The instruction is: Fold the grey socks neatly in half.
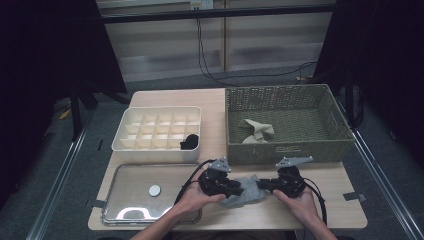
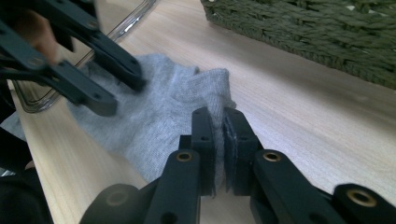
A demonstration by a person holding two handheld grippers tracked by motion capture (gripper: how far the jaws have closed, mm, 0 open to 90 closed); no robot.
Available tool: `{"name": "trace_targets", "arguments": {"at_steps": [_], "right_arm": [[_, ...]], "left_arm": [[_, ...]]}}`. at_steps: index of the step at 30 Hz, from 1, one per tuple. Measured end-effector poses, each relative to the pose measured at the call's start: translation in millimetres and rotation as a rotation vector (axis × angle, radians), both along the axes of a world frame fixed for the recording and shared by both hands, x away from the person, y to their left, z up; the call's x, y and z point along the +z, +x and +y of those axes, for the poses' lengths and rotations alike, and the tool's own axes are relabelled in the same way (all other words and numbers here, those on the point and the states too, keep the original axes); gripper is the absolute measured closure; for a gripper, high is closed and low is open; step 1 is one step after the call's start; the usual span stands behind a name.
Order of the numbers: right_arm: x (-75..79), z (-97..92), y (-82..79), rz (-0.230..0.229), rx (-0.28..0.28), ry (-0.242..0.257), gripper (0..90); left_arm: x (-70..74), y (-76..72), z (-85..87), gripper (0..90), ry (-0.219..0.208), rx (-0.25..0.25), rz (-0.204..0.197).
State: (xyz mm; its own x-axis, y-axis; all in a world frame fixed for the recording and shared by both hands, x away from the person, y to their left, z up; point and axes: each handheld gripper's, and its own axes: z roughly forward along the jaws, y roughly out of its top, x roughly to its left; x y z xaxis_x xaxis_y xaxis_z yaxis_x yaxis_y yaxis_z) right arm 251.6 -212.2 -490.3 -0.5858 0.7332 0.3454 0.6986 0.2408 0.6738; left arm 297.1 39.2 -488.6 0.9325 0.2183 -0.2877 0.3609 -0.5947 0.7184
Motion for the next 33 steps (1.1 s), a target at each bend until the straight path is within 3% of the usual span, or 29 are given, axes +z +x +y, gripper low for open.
{"name": "trace_targets", "arguments": {"at_steps": [2, 3, 7, 9, 12, 13, 15, 19, 22, 23, 27, 33], "right_arm": [[1.5, -0.1, 0.2, 0.002, 0.001, 0.004, 84.2], [2.3, -0.3, 0.3, 0.001, 0.002, 0.007, 84.2], [4.5, -0.2, -0.7, -0.004, 0.008, 0.014, 84.3], [6.0, 0.2, -0.5, -0.009, 0.008, 0.019, 84.3], [10.5, 0.9, 0.9, -0.016, 0.012, 0.032, 84.6], [12.1, 1.4, 1.4, -0.015, 0.008, 0.042, 84.7], [14.0, 2.9, 2.7, -0.016, 0.01, 0.05, 84.7], [19.6, 5.6, 3.9, -0.025, 0.01, 0.058, 85.0], [24.4, 8.0, 4.6, -0.034, 0.013, 0.068, 85.2], [25.7, 8.9, 4.9, -0.036, 0.014, 0.067, 85.2], [27.5, 10.4, 6.2, -0.039, 0.02, 0.08, 85.4], [27.1, 6.8, 5.2, -0.034, 0.016, 0.1, 85.5]], "left_arm": [[-4.0, -0.8, -4.3, 70.2, 0.014, 0.001, -0.001], [-4.3, -1.8, -5.2, 70.7, 0.048, -0.006, -0.012], [-7.4, -3.4, -6.2, 71.0, 0.067, -0.01, -0.012], [-8.8, -2.8, -6.5, 71.1, 0.052, -0.013, -0.01], [-8.1, -3.9, -7.1, 71.7, 0.068, -0.011, -0.027], [-9.4, -4.1, -7.7, 71.7, 0.049, -0.009, -0.02], [-8.1, -4.1, -8.0, 71.7, 0.073, -0.014, -0.04], [-9.5, -2.8, -11.1, 71.6, 0.056, -0.004, -0.036], [-8.7, -1.2, -13.8, 71.5, 0.07, 0.001, -0.037], [-9.5, -1.7, -15.3, 71.1, 0.054, 0.005, -0.027], [-8.2, -5.0, -18.6, 67.9, 0.069, 0.014, -0.042], [-5.7, -4.7, -16.4, 63.5, 0.044, 0.019, -0.037]]}}
